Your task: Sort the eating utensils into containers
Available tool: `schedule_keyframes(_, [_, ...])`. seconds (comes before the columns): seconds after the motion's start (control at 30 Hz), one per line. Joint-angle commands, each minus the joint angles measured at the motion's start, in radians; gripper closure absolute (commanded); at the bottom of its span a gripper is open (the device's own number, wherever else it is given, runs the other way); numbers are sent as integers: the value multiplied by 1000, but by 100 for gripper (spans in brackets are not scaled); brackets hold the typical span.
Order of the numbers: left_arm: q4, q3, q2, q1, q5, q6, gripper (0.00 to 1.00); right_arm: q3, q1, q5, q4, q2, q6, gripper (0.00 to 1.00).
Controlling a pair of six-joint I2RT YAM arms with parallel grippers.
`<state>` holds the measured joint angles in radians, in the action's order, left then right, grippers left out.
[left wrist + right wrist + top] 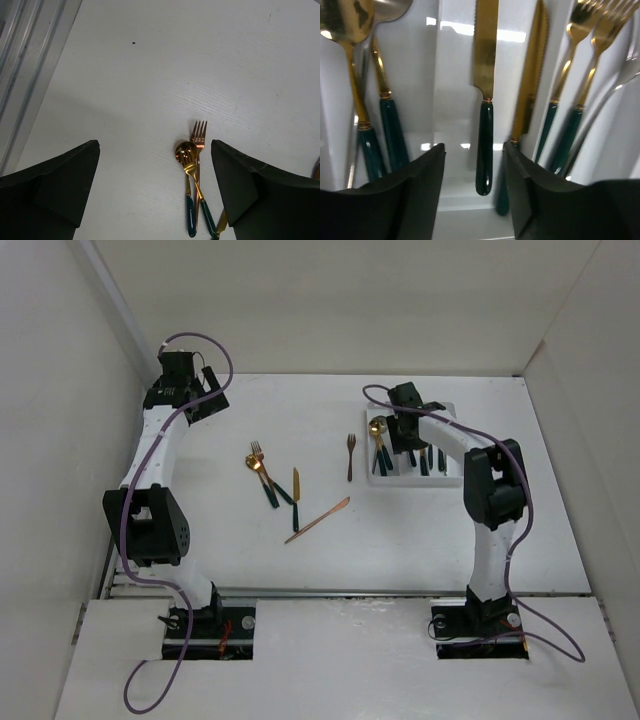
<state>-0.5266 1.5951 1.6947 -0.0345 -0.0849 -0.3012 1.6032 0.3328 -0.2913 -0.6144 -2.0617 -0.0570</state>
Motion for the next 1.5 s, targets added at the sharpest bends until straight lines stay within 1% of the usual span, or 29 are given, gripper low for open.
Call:
schedule_keyframes(0.0, [23, -4, -38, -1, -16, 14, 8, 35, -1, -78, 27, 57, -49, 42])
schedule_keyframes(0.07, [23, -15, -38, -1, -16, 14, 8, 35, 20, -126, 27, 93, -73, 36])
schedule_keyframes(0.1, [23, -15, -38, -1, -16, 14, 8, 25, 35, -153, 45, 141, -95, 36])
schedule_keyframes(0.13, [23, -29, -38, -1, -25, 14, 8, 24, 52, -176, 54, 165, -95, 26])
schedule_keyframes(0.17, [33, -29, -38, -1, -26, 4, 8, 15, 96, -210, 64, 191, -95, 25])
schedule_keyframes(0.2, [33, -44, -47, -1, -26, 4, 8, 15, 121, -223, 64, 216, -112, 21])
schedule_keyframes(0.23, [33, -55, -47, -1, -26, -6, 8, 15, 146, -223, 64, 256, -153, 21])
schedule_keyframes(0.27, [43, -76, -47, -1, -16, -15, 8, 27, 196, -210, 64, 271, -174, 21])
schedule_keyframes(0.3, [53, -86, -56, -1, -16, -15, 8, 43, 222, -210, 45, 281, -213, 21])
schedule_keyframes(0.33, [53, -95, -56, -1, -16, -24, 8, 43, 248, -197, 16, 281, -284, 21])
schedule_keyframes(0.37, [53, -106, -56, -1, -4, -24, 9, 43, 270, -177, 16, 281, -311, 21])
schedule_keyframes(0.4, [62, -106, -56, -1, 7, -24, 9, 43, 305, -111, 16, 281, -331, 21])
schedule_keyframes(0.47, [62, -106, -56, -1, 19, -24, 9, 43, 330, -50, 27, 234, -345, 21])
schedule_keyframes(0.5, [62, -106, -56, -1, 28, -24, 9, 43, 339, -37, 18, 204, -360, 23])
schedule_keyframes(0.53, [62, -106, -56, -1, 28, -24, 9, 104, 339, -37, -4, 171, -374, 26])
schedule_keyframes(0.57, [62, -115, -67, -1, 28, -24, 9, 142, 339, -37, -68, 96, -386, 28])
schedule_keyframes(0.6, [71, -115, -76, -1, 37, -24, 9, 179, 339, -46, -94, 62, -386, 32])
schedule_keyframes(0.63, [71, -127, -76, -1, 37, -24, 9, 229, 339, -78, -113, 34, -386, 39])
schedule_keyframes(0.7, [71, -136, -98, -1, 37, -24, 9, 241, 339, -94, -110, -12, -367, 43])
schedule_keyframes(0.77, [71, -136, -98, -1, 37, -24, 9, 241, 330, -82, -88, -27, -353, 43])
schedule_keyframes(0.87, [71, -136, -107, -1, 37, -24, 9, 268, 330, -72, -88, -66, -353, 45])
schedule_keyframes(0.97, [71, -136, -107, -1, 37, -24, 9, 268, 330, -36, -123, -98, -365, 45])
schedule_keyframes(1.13, [71, -127, -107, -1, 37, -24, 9, 199, 330, 3, -101, -110, -374, 46])
schedule_keyframes(1.27, [71, -127, -107, -1, 37, -24, 9, 199, 330, 12, -91, -141, -383, 48])
schedule_keyframes(1.33, [71, -127, -116, -1, 28, -24, 9, 211, 321, 12, -100, -155, -383, 49])
schedule_keyframes(1.47, [71, -127, -116, -1, 28, -24, 9, 233, 321, 32, -111, -193, -402, 56])
